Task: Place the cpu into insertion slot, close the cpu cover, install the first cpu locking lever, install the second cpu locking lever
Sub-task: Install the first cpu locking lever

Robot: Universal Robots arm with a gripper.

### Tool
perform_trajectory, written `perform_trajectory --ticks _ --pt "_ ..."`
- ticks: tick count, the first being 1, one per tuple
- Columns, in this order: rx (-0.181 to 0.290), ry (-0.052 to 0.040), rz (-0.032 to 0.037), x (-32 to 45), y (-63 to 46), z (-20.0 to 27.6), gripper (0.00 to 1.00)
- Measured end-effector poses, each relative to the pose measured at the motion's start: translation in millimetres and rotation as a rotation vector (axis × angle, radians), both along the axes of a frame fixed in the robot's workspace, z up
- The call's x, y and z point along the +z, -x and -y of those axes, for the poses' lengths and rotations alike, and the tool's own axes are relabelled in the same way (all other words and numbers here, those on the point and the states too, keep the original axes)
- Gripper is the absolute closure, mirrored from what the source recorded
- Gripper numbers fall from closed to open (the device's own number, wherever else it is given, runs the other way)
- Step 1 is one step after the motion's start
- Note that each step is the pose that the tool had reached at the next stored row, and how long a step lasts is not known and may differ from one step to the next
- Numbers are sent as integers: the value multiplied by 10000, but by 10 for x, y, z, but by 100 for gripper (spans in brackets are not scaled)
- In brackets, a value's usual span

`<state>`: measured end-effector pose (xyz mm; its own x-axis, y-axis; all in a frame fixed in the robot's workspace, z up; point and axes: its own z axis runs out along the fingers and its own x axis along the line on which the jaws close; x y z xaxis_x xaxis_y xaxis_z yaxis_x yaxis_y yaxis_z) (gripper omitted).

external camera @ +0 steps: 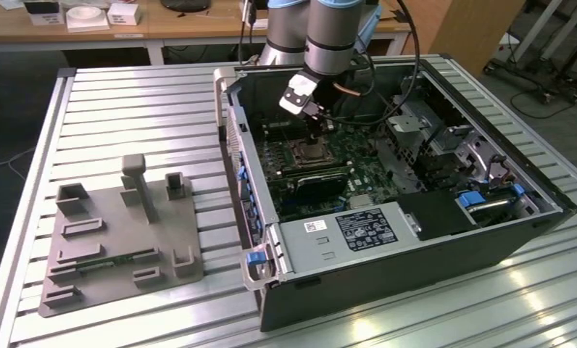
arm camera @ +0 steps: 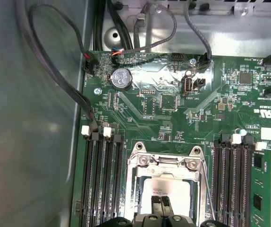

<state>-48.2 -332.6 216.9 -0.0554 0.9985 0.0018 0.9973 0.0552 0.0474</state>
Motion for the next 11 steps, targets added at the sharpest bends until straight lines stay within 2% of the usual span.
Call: perform_trajectory --ticks 6,9,11 --pt "2 1 -8 110 0 0 90" --pt "117 -3 -6 114 0 0 90" --pt "377 0 -8 115 0 0 90"
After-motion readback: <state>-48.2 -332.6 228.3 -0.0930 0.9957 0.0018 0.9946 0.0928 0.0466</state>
